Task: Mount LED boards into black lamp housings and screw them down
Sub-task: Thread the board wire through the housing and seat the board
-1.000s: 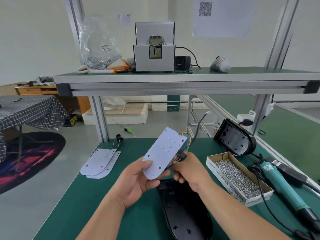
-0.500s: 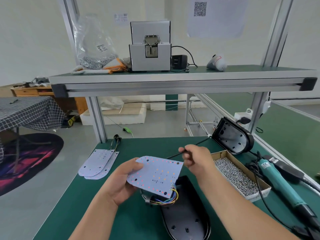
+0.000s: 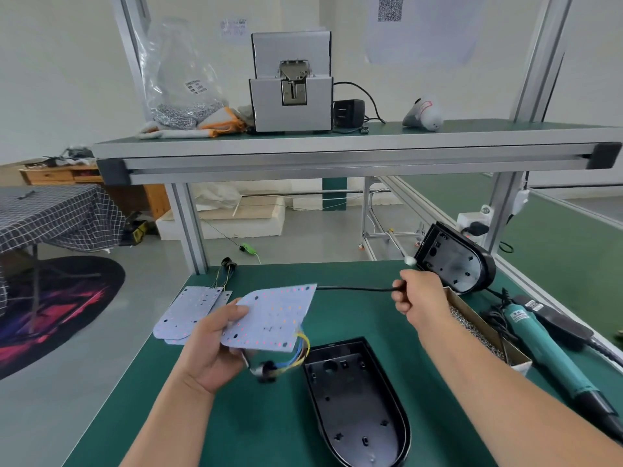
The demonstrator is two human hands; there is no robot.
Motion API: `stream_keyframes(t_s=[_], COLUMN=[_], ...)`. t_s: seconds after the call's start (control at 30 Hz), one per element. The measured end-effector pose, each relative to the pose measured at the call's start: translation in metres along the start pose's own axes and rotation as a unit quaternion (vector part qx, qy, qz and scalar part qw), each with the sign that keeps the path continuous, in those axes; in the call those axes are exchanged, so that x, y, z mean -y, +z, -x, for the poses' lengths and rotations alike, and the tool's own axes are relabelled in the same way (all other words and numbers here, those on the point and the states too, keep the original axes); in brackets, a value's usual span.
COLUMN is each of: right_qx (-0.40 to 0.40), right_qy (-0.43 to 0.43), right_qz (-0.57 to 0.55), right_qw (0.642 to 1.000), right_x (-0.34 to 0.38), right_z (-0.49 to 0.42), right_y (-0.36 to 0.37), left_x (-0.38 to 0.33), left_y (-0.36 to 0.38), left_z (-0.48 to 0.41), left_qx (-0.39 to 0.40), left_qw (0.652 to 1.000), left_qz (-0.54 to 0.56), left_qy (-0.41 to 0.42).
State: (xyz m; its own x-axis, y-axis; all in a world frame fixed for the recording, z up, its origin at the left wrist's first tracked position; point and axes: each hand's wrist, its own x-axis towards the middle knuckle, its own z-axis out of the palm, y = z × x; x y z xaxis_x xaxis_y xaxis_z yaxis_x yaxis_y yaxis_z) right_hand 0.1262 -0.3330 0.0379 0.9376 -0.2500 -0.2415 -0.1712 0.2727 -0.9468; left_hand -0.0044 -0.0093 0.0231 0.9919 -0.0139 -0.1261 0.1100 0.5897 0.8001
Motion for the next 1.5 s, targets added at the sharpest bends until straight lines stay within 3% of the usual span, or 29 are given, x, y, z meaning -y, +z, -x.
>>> stream_keyframes(t_s=[0.1, 0.27, 0.47, 0.67, 1.0, 1.23, 1.43, 1.5], right_qx=[0.049, 0.158, 0.264, 0.311, 0.315, 0.325, 0.329, 0.329], right_qy=[-0.049, -0.120, -0.119, -0.073, -0.083, -0.143, -0.152, -0.126], right_qz=[0.104, 0.270, 0.290, 0.277, 0.336, 0.403, 0.384, 0.332], right_qw=[0.992, 0.942, 0.912, 0.906, 0.884, 0.844, 0.849, 0.875], right_x=[0.001, 0.010, 0.020, 0.013, 0.003, 0.013, 0.011, 0.006], right_z=[0.016, 0.059, 0.101, 0.112, 0.109, 0.109, 0.108, 0.105], right_y=[-0.003, -0.023, -0.070, -0.067, -0.050, -0.035, -0.025, -0.023], left_x=[0.002, 0.011, 0.024, 0.031, 0.038, 0.037, 0.040, 0.042], left_y=[0.008, 0.010, 0.023, 0.025, 0.032, 0.051, 0.057, 0.059], left_z=[-0.002, -0.006, -0.004, -0.007, -0.007, 0.001, 0.003, 0.002], left_qx=[-0.039, -0.075, -0.001, 0.018, 0.023, 0.013, -0.002, 0.001], left_qw=[0.998, 0.997, 0.998, 0.999, 0.993, 0.991, 0.992, 0.992], left_qz=[0.048, 0.030, -0.040, -0.008, 0.082, 0.125, 0.116, 0.120], left_qy=[0.001, -0.015, -0.039, -0.050, -0.076, -0.051, -0.040, -0.033])
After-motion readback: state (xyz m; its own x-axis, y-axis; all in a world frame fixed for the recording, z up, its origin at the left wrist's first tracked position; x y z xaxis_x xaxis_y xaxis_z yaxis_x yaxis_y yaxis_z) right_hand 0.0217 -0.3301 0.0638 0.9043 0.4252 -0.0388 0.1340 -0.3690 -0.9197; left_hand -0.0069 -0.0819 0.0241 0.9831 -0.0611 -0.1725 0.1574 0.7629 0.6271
